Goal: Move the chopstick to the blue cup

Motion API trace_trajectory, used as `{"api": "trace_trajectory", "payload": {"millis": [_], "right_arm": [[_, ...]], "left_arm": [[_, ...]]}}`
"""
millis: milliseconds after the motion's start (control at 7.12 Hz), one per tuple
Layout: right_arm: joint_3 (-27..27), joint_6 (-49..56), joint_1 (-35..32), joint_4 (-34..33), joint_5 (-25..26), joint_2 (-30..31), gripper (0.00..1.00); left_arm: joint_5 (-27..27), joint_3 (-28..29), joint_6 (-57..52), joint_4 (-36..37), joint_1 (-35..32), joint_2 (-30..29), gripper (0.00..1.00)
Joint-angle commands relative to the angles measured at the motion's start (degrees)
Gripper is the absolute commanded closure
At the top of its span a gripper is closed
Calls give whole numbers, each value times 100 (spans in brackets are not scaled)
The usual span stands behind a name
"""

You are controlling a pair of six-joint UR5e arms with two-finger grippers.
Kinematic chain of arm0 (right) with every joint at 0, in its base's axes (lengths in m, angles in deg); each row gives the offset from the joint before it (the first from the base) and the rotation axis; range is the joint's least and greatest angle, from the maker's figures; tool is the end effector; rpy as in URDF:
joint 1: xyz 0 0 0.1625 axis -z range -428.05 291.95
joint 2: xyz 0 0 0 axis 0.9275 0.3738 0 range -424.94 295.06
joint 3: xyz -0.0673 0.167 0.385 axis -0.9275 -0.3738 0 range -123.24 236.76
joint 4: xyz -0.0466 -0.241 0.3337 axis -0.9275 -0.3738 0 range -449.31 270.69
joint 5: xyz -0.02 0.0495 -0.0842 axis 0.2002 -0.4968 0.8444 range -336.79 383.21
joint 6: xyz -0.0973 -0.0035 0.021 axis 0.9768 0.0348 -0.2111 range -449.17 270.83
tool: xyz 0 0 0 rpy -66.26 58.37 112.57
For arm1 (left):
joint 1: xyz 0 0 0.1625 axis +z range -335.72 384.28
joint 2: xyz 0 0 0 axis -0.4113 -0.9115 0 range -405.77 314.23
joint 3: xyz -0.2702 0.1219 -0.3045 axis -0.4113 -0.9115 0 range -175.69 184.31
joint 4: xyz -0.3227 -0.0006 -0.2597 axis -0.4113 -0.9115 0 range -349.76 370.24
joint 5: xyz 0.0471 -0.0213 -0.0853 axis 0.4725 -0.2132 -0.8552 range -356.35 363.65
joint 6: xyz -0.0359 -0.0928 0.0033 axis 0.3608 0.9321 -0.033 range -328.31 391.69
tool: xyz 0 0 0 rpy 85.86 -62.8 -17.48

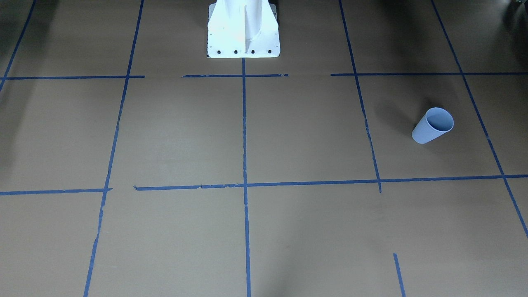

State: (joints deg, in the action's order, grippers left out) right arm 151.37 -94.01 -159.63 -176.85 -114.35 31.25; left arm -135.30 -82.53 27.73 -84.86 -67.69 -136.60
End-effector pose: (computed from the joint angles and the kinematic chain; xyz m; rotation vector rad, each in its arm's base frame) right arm 0.0722 -0.4452 0.6615 -0.0091 -0.8306 0.0991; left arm -0.0755 -0.4985 0.6638 0.0895 0.8508 0.0531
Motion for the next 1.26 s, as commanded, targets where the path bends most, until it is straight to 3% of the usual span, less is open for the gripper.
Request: {"api": "trace_trajectory", "payload": {"millis": [0,421,702,842,982,1123], "right_arm": [[14,-8,0,0,2,6,0],[23,-8,0,0,2,-3,0],[40,-8,0,9,-7,-3,0],[40,-8,0,9,-16,-12,0],[127,-17,0,9,-16,-12,0],[128,-8,0,9,-25,-12,0]], "left_arm": [[0,0,0,0,4,-5,0],[-9,-235,35,-61,30,-31,0],[-61,-910,323,-35,353,-5,0],[-79,-1340,1195,-157,921,213,0],[-27,-1588,2274,-698,1518,415,0],[0,-1477,3007,-1582,1838,600,0]]}}
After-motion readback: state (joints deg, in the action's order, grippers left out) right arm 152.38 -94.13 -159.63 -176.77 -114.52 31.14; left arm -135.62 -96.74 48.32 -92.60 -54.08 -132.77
